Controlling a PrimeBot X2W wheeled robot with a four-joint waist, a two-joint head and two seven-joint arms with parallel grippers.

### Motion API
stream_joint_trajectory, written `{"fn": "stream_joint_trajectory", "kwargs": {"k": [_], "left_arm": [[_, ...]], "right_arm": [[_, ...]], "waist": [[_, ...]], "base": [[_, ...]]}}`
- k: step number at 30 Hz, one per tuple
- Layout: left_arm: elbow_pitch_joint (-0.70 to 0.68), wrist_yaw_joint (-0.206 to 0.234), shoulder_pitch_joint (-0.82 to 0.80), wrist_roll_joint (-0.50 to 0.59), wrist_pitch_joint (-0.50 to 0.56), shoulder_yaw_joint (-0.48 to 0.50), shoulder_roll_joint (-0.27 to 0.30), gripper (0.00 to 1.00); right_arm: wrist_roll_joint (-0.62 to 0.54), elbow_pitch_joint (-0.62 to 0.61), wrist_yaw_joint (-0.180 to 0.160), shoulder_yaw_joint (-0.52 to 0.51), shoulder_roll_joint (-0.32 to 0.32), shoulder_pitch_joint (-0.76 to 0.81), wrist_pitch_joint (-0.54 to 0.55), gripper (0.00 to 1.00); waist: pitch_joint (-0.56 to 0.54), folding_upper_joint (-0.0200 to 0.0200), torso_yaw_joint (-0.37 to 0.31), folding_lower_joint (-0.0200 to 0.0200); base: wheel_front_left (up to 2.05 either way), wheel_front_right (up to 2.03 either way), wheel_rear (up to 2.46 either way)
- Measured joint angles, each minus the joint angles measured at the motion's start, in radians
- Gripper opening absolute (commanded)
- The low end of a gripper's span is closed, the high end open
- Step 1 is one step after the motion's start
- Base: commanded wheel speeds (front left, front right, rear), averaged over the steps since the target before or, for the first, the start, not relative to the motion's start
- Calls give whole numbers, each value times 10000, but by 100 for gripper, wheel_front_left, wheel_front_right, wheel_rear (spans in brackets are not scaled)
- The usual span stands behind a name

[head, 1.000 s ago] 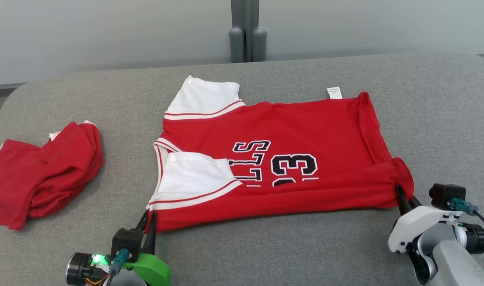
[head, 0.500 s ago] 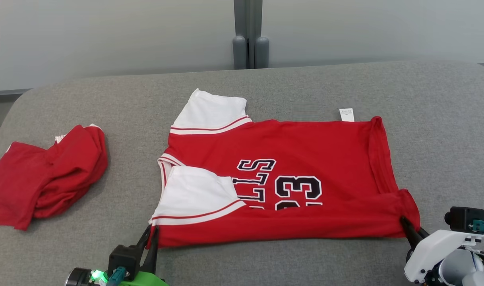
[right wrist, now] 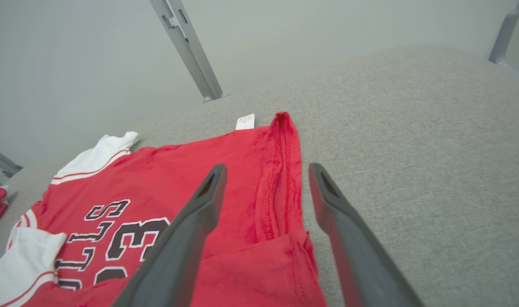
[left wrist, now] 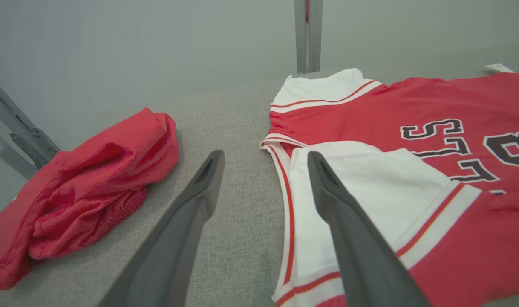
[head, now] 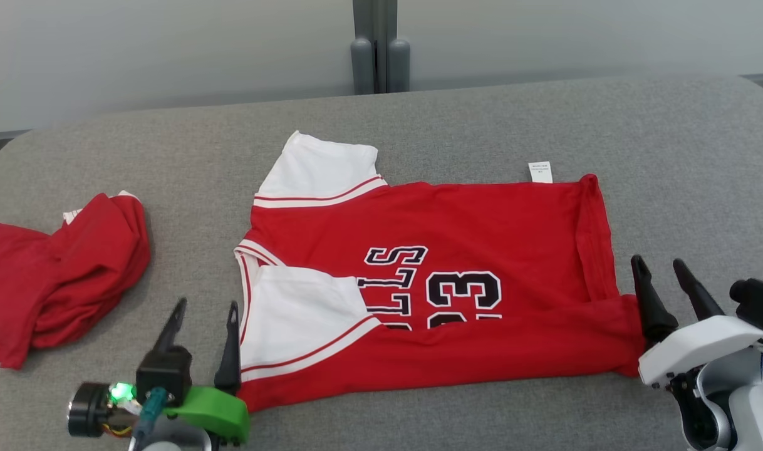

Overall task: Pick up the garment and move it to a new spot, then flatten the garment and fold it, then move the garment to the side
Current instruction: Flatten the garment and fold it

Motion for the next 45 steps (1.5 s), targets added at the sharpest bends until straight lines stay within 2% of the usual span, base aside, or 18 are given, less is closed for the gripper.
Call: {"fn": "stream_joint_trajectory", "kwargs": {"k": [5,8,11,16,17,19,21,24,29,37,45], "left_arm": [[-506,-121,-1034,-102,-314,155,42,100],[-426,-568,-1965,-161,-207,38,201,100],[10,-1187,-3244,-151,581,-291,533,100],[811,-1689,-5624,-738,2105,-629,1152,100],[976,-1703,-6160,-1080,2443,-805,1306,100],[1091,-1737,-7154,-1540,3095,-1749,1862,100],[1239,-1753,-8092,-2771,3952,-2568,2389,100],[1396,-1755,-9237,-3992,5170,-3567,3413,100],[1847,-1755,-10737,-5108,6529,-5012,4669,100],[2688,-1764,-11640,-6504,7285,-6337,5396,100],[3193,-1766,-12259,-7206,7145,-7143,5576,100]], "right_arm": [[-468,-73,0,94,-33,-707,-1022,100],[-740,48,0,393,-31,-1313,-1202,100],[-1037,209,0,848,-88,-2101,-1227,100],[-1269,412,0,1651,-184,-3445,-1277,100],[-1271,453,0,1801,-196,-3730,-1275,100],[-1269,504,0,2038,-222,-4288,-1271,100],[-1218,581,0,2297,-224,-4875,-1283,100],[-1083,660,0,2569,-316,-5506,-1298,100],[-809,719,0,2688,-433,-6510,-1383,100],[-811,861,0,3018,-531,-7301,-1413,100],[-802,976,0,3312,-591,-7568,-1427,100]], "waist": [[348,0,-185,0],[617,0,-345,0],[973,0,-532,0],[1674,0,-861,0],[1848,0,-942,0],[2166,0,-1088,0],[2527,0,-1269,0],[3019,0,-1542,0],[3845,0,-2011,1],[4773,0,-2702,1],[5212,0,-3042,2]], "base": [[0,0,0],[0,0,0],[0,0,0],[0,0,0],[0,0,0],[0,0,0],[0,0,0],[0,0,0],[0,0,0],[0,0,0],[0,0,0]]}}
